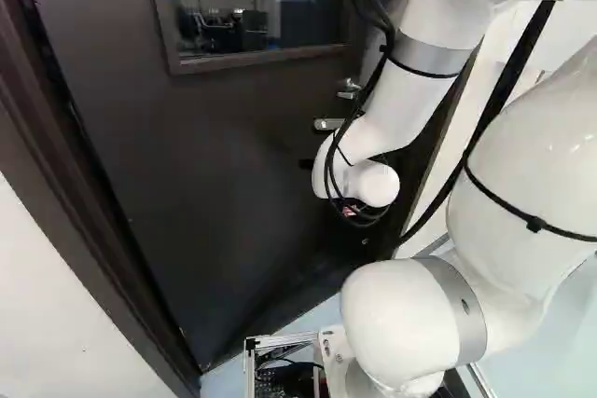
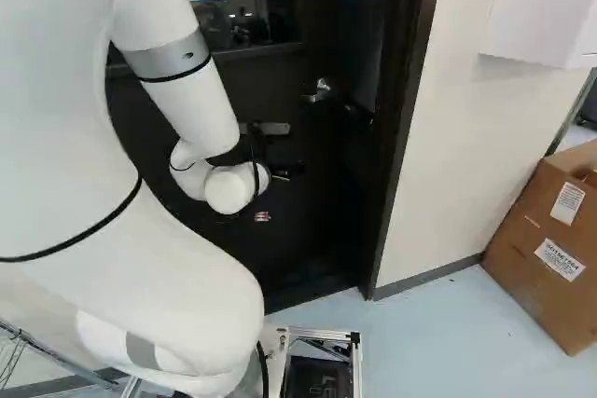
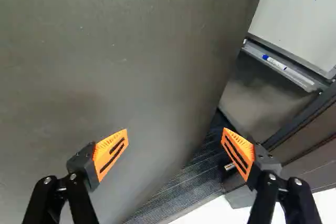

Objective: Open the door and move inside

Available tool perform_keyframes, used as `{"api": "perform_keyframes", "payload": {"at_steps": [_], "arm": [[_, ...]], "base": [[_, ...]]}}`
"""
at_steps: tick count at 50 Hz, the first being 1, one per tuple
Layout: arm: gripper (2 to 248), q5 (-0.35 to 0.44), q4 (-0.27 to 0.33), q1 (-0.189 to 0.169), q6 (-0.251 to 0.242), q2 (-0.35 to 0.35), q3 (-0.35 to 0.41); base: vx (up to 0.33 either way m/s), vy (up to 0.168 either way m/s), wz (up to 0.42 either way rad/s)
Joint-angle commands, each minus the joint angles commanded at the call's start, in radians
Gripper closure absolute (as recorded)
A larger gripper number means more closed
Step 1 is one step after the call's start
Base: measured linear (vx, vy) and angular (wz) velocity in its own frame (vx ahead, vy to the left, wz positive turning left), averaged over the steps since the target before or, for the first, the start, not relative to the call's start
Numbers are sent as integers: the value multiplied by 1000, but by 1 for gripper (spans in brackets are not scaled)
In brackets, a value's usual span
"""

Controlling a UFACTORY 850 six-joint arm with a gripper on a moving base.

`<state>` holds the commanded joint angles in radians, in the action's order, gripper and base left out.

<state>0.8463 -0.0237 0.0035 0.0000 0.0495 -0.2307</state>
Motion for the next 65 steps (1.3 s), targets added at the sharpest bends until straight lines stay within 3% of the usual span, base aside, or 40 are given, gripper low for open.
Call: {"api": "perform_keyframes", "payload": {"at_steps": [23,65], "arm": [[3,0,-59,14,0,-80,-81],[3,0,-187,95,0,-209,-222]], "base": [[0,0,0],[0,0,0]]}}
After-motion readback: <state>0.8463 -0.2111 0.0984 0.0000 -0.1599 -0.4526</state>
